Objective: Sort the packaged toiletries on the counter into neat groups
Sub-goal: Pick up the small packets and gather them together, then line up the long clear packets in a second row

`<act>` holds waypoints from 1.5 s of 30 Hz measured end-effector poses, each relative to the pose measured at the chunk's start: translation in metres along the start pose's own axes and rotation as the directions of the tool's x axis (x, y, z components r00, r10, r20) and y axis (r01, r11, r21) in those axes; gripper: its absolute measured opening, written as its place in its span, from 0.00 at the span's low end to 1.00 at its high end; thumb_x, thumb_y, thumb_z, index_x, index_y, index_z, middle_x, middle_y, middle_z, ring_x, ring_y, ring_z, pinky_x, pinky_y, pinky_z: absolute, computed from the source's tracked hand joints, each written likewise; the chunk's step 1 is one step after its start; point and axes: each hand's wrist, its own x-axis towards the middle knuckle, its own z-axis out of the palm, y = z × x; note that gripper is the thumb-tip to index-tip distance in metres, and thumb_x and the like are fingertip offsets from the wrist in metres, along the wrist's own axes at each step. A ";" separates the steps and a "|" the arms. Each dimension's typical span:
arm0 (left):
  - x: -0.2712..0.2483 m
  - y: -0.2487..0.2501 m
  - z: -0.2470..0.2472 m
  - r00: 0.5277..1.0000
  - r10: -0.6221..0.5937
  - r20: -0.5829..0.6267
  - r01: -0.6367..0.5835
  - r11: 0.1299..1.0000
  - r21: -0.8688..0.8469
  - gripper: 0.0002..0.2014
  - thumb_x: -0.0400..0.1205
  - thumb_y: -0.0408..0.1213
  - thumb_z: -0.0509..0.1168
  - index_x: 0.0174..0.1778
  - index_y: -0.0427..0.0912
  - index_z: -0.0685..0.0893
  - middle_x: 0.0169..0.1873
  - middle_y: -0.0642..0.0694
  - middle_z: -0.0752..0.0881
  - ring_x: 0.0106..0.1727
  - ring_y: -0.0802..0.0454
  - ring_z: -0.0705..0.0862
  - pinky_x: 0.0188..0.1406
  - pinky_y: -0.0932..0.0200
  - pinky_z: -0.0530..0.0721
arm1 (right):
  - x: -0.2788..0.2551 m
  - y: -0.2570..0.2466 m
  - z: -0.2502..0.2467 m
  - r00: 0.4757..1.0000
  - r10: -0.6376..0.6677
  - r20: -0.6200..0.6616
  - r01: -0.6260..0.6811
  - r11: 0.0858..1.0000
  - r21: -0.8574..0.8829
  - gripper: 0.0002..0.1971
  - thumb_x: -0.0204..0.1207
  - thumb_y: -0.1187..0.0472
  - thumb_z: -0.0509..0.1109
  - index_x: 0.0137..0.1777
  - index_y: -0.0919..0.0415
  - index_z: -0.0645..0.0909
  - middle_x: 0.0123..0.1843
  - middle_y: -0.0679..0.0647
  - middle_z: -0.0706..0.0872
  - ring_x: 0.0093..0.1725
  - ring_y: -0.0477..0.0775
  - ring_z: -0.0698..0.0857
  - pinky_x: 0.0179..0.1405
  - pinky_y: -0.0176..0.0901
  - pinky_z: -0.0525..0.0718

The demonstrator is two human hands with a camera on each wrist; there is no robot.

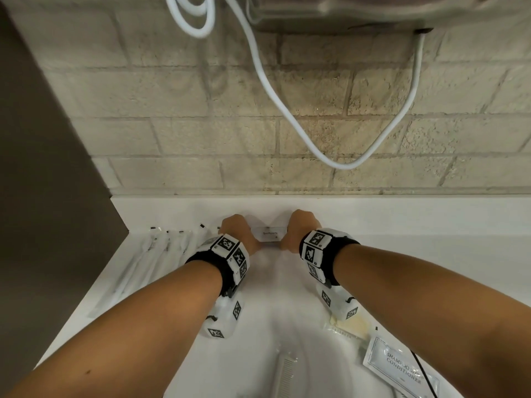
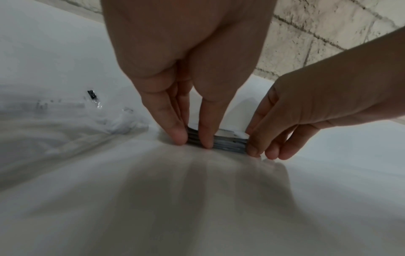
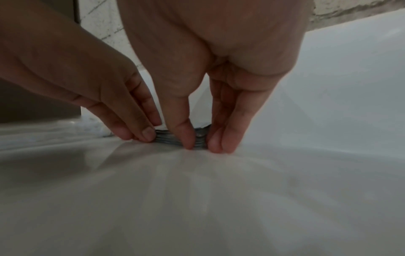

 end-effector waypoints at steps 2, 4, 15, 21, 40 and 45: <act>0.000 -0.001 -0.001 1.000 0.003 0.001 -0.003 1.000 -0.012 0.20 0.66 0.50 0.81 0.34 0.39 0.83 0.46 0.38 0.90 0.50 0.43 0.89 0.40 0.59 0.81 | 0.001 0.000 0.001 1.000 -0.005 0.001 0.005 1.000 0.002 0.17 0.70 0.58 0.77 0.55 0.66 0.81 0.52 0.59 0.86 0.50 0.60 0.87 0.43 0.41 0.84; 0.002 -0.002 0.000 1.000 0.008 0.000 -0.008 1.000 -0.014 0.19 0.66 0.48 0.81 0.41 0.37 0.86 0.47 0.39 0.90 0.50 0.43 0.89 0.43 0.58 0.83 | 0.002 0.001 0.001 1.000 -0.008 0.001 0.008 1.000 0.001 0.18 0.69 0.59 0.78 0.56 0.66 0.81 0.54 0.60 0.87 0.53 0.61 0.87 0.44 0.42 0.84; 0.002 -0.003 0.000 1.000 0.009 -0.010 -0.009 1.000 0.017 0.16 0.68 0.42 0.80 0.44 0.35 0.87 0.44 0.39 0.89 0.49 0.43 0.89 0.44 0.56 0.86 | 0.004 0.003 0.002 1.000 -0.024 -0.012 0.024 0.999 -0.044 0.13 0.70 0.56 0.77 0.47 0.63 0.79 0.45 0.57 0.82 0.42 0.56 0.81 0.43 0.42 0.85; 0.001 -0.002 0.000 1.000 0.019 0.013 -0.020 0.998 0.060 0.18 0.70 0.41 0.78 0.50 0.33 0.87 0.50 0.37 0.90 0.52 0.42 0.88 0.49 0.54 0.86 | -0.002 0.004 0.000 1.000 -0.023 -0.002 0.023 0.998 -0.056 0.15 0.74 0.59 0.74 0.56 0.67 0.83 0.45 0.57 0.81 0.47 0.58 0.85 0.49 0.44 0.86; -0.222 -0.065 -0.013 0.978 0.042 0.206 -0.036 0.999 -0.032 0.23 0.73 0.51 0.74 0.60 0.42 0.84 0.58 0.47 0.86 0.58 0.49 0.84 0.62 0.55 0.82 | -0.231 0.004 0.025 0.938 -0.002 0.346 0.074 0.978 -0.194 0.18 0.69 0.47 0.72 0.28 0.59 0.74 0.21 0.51 0.78 0.22 0.51 0.76 0.32 0.38 0.78; -0.267 -0.079 -0.001 0.978 -0.032 0.206 -0.007 0.982 0.187 0.21 0.71 0.48 0.75 0.56 0.42 0.83 0.57 0.46 0.83 0.59 0.49 0.83 0.55 0.59 0.79 | -0.252 0.013 0.042 0.973 -0.020 0.228 0.063 0.982 -0.180 0.22 0.61 0.44 0.81 0.28 0.57 0.73 0.27 0.50 0.79 0.24 0.48 0.78 0.28 0.36 0.80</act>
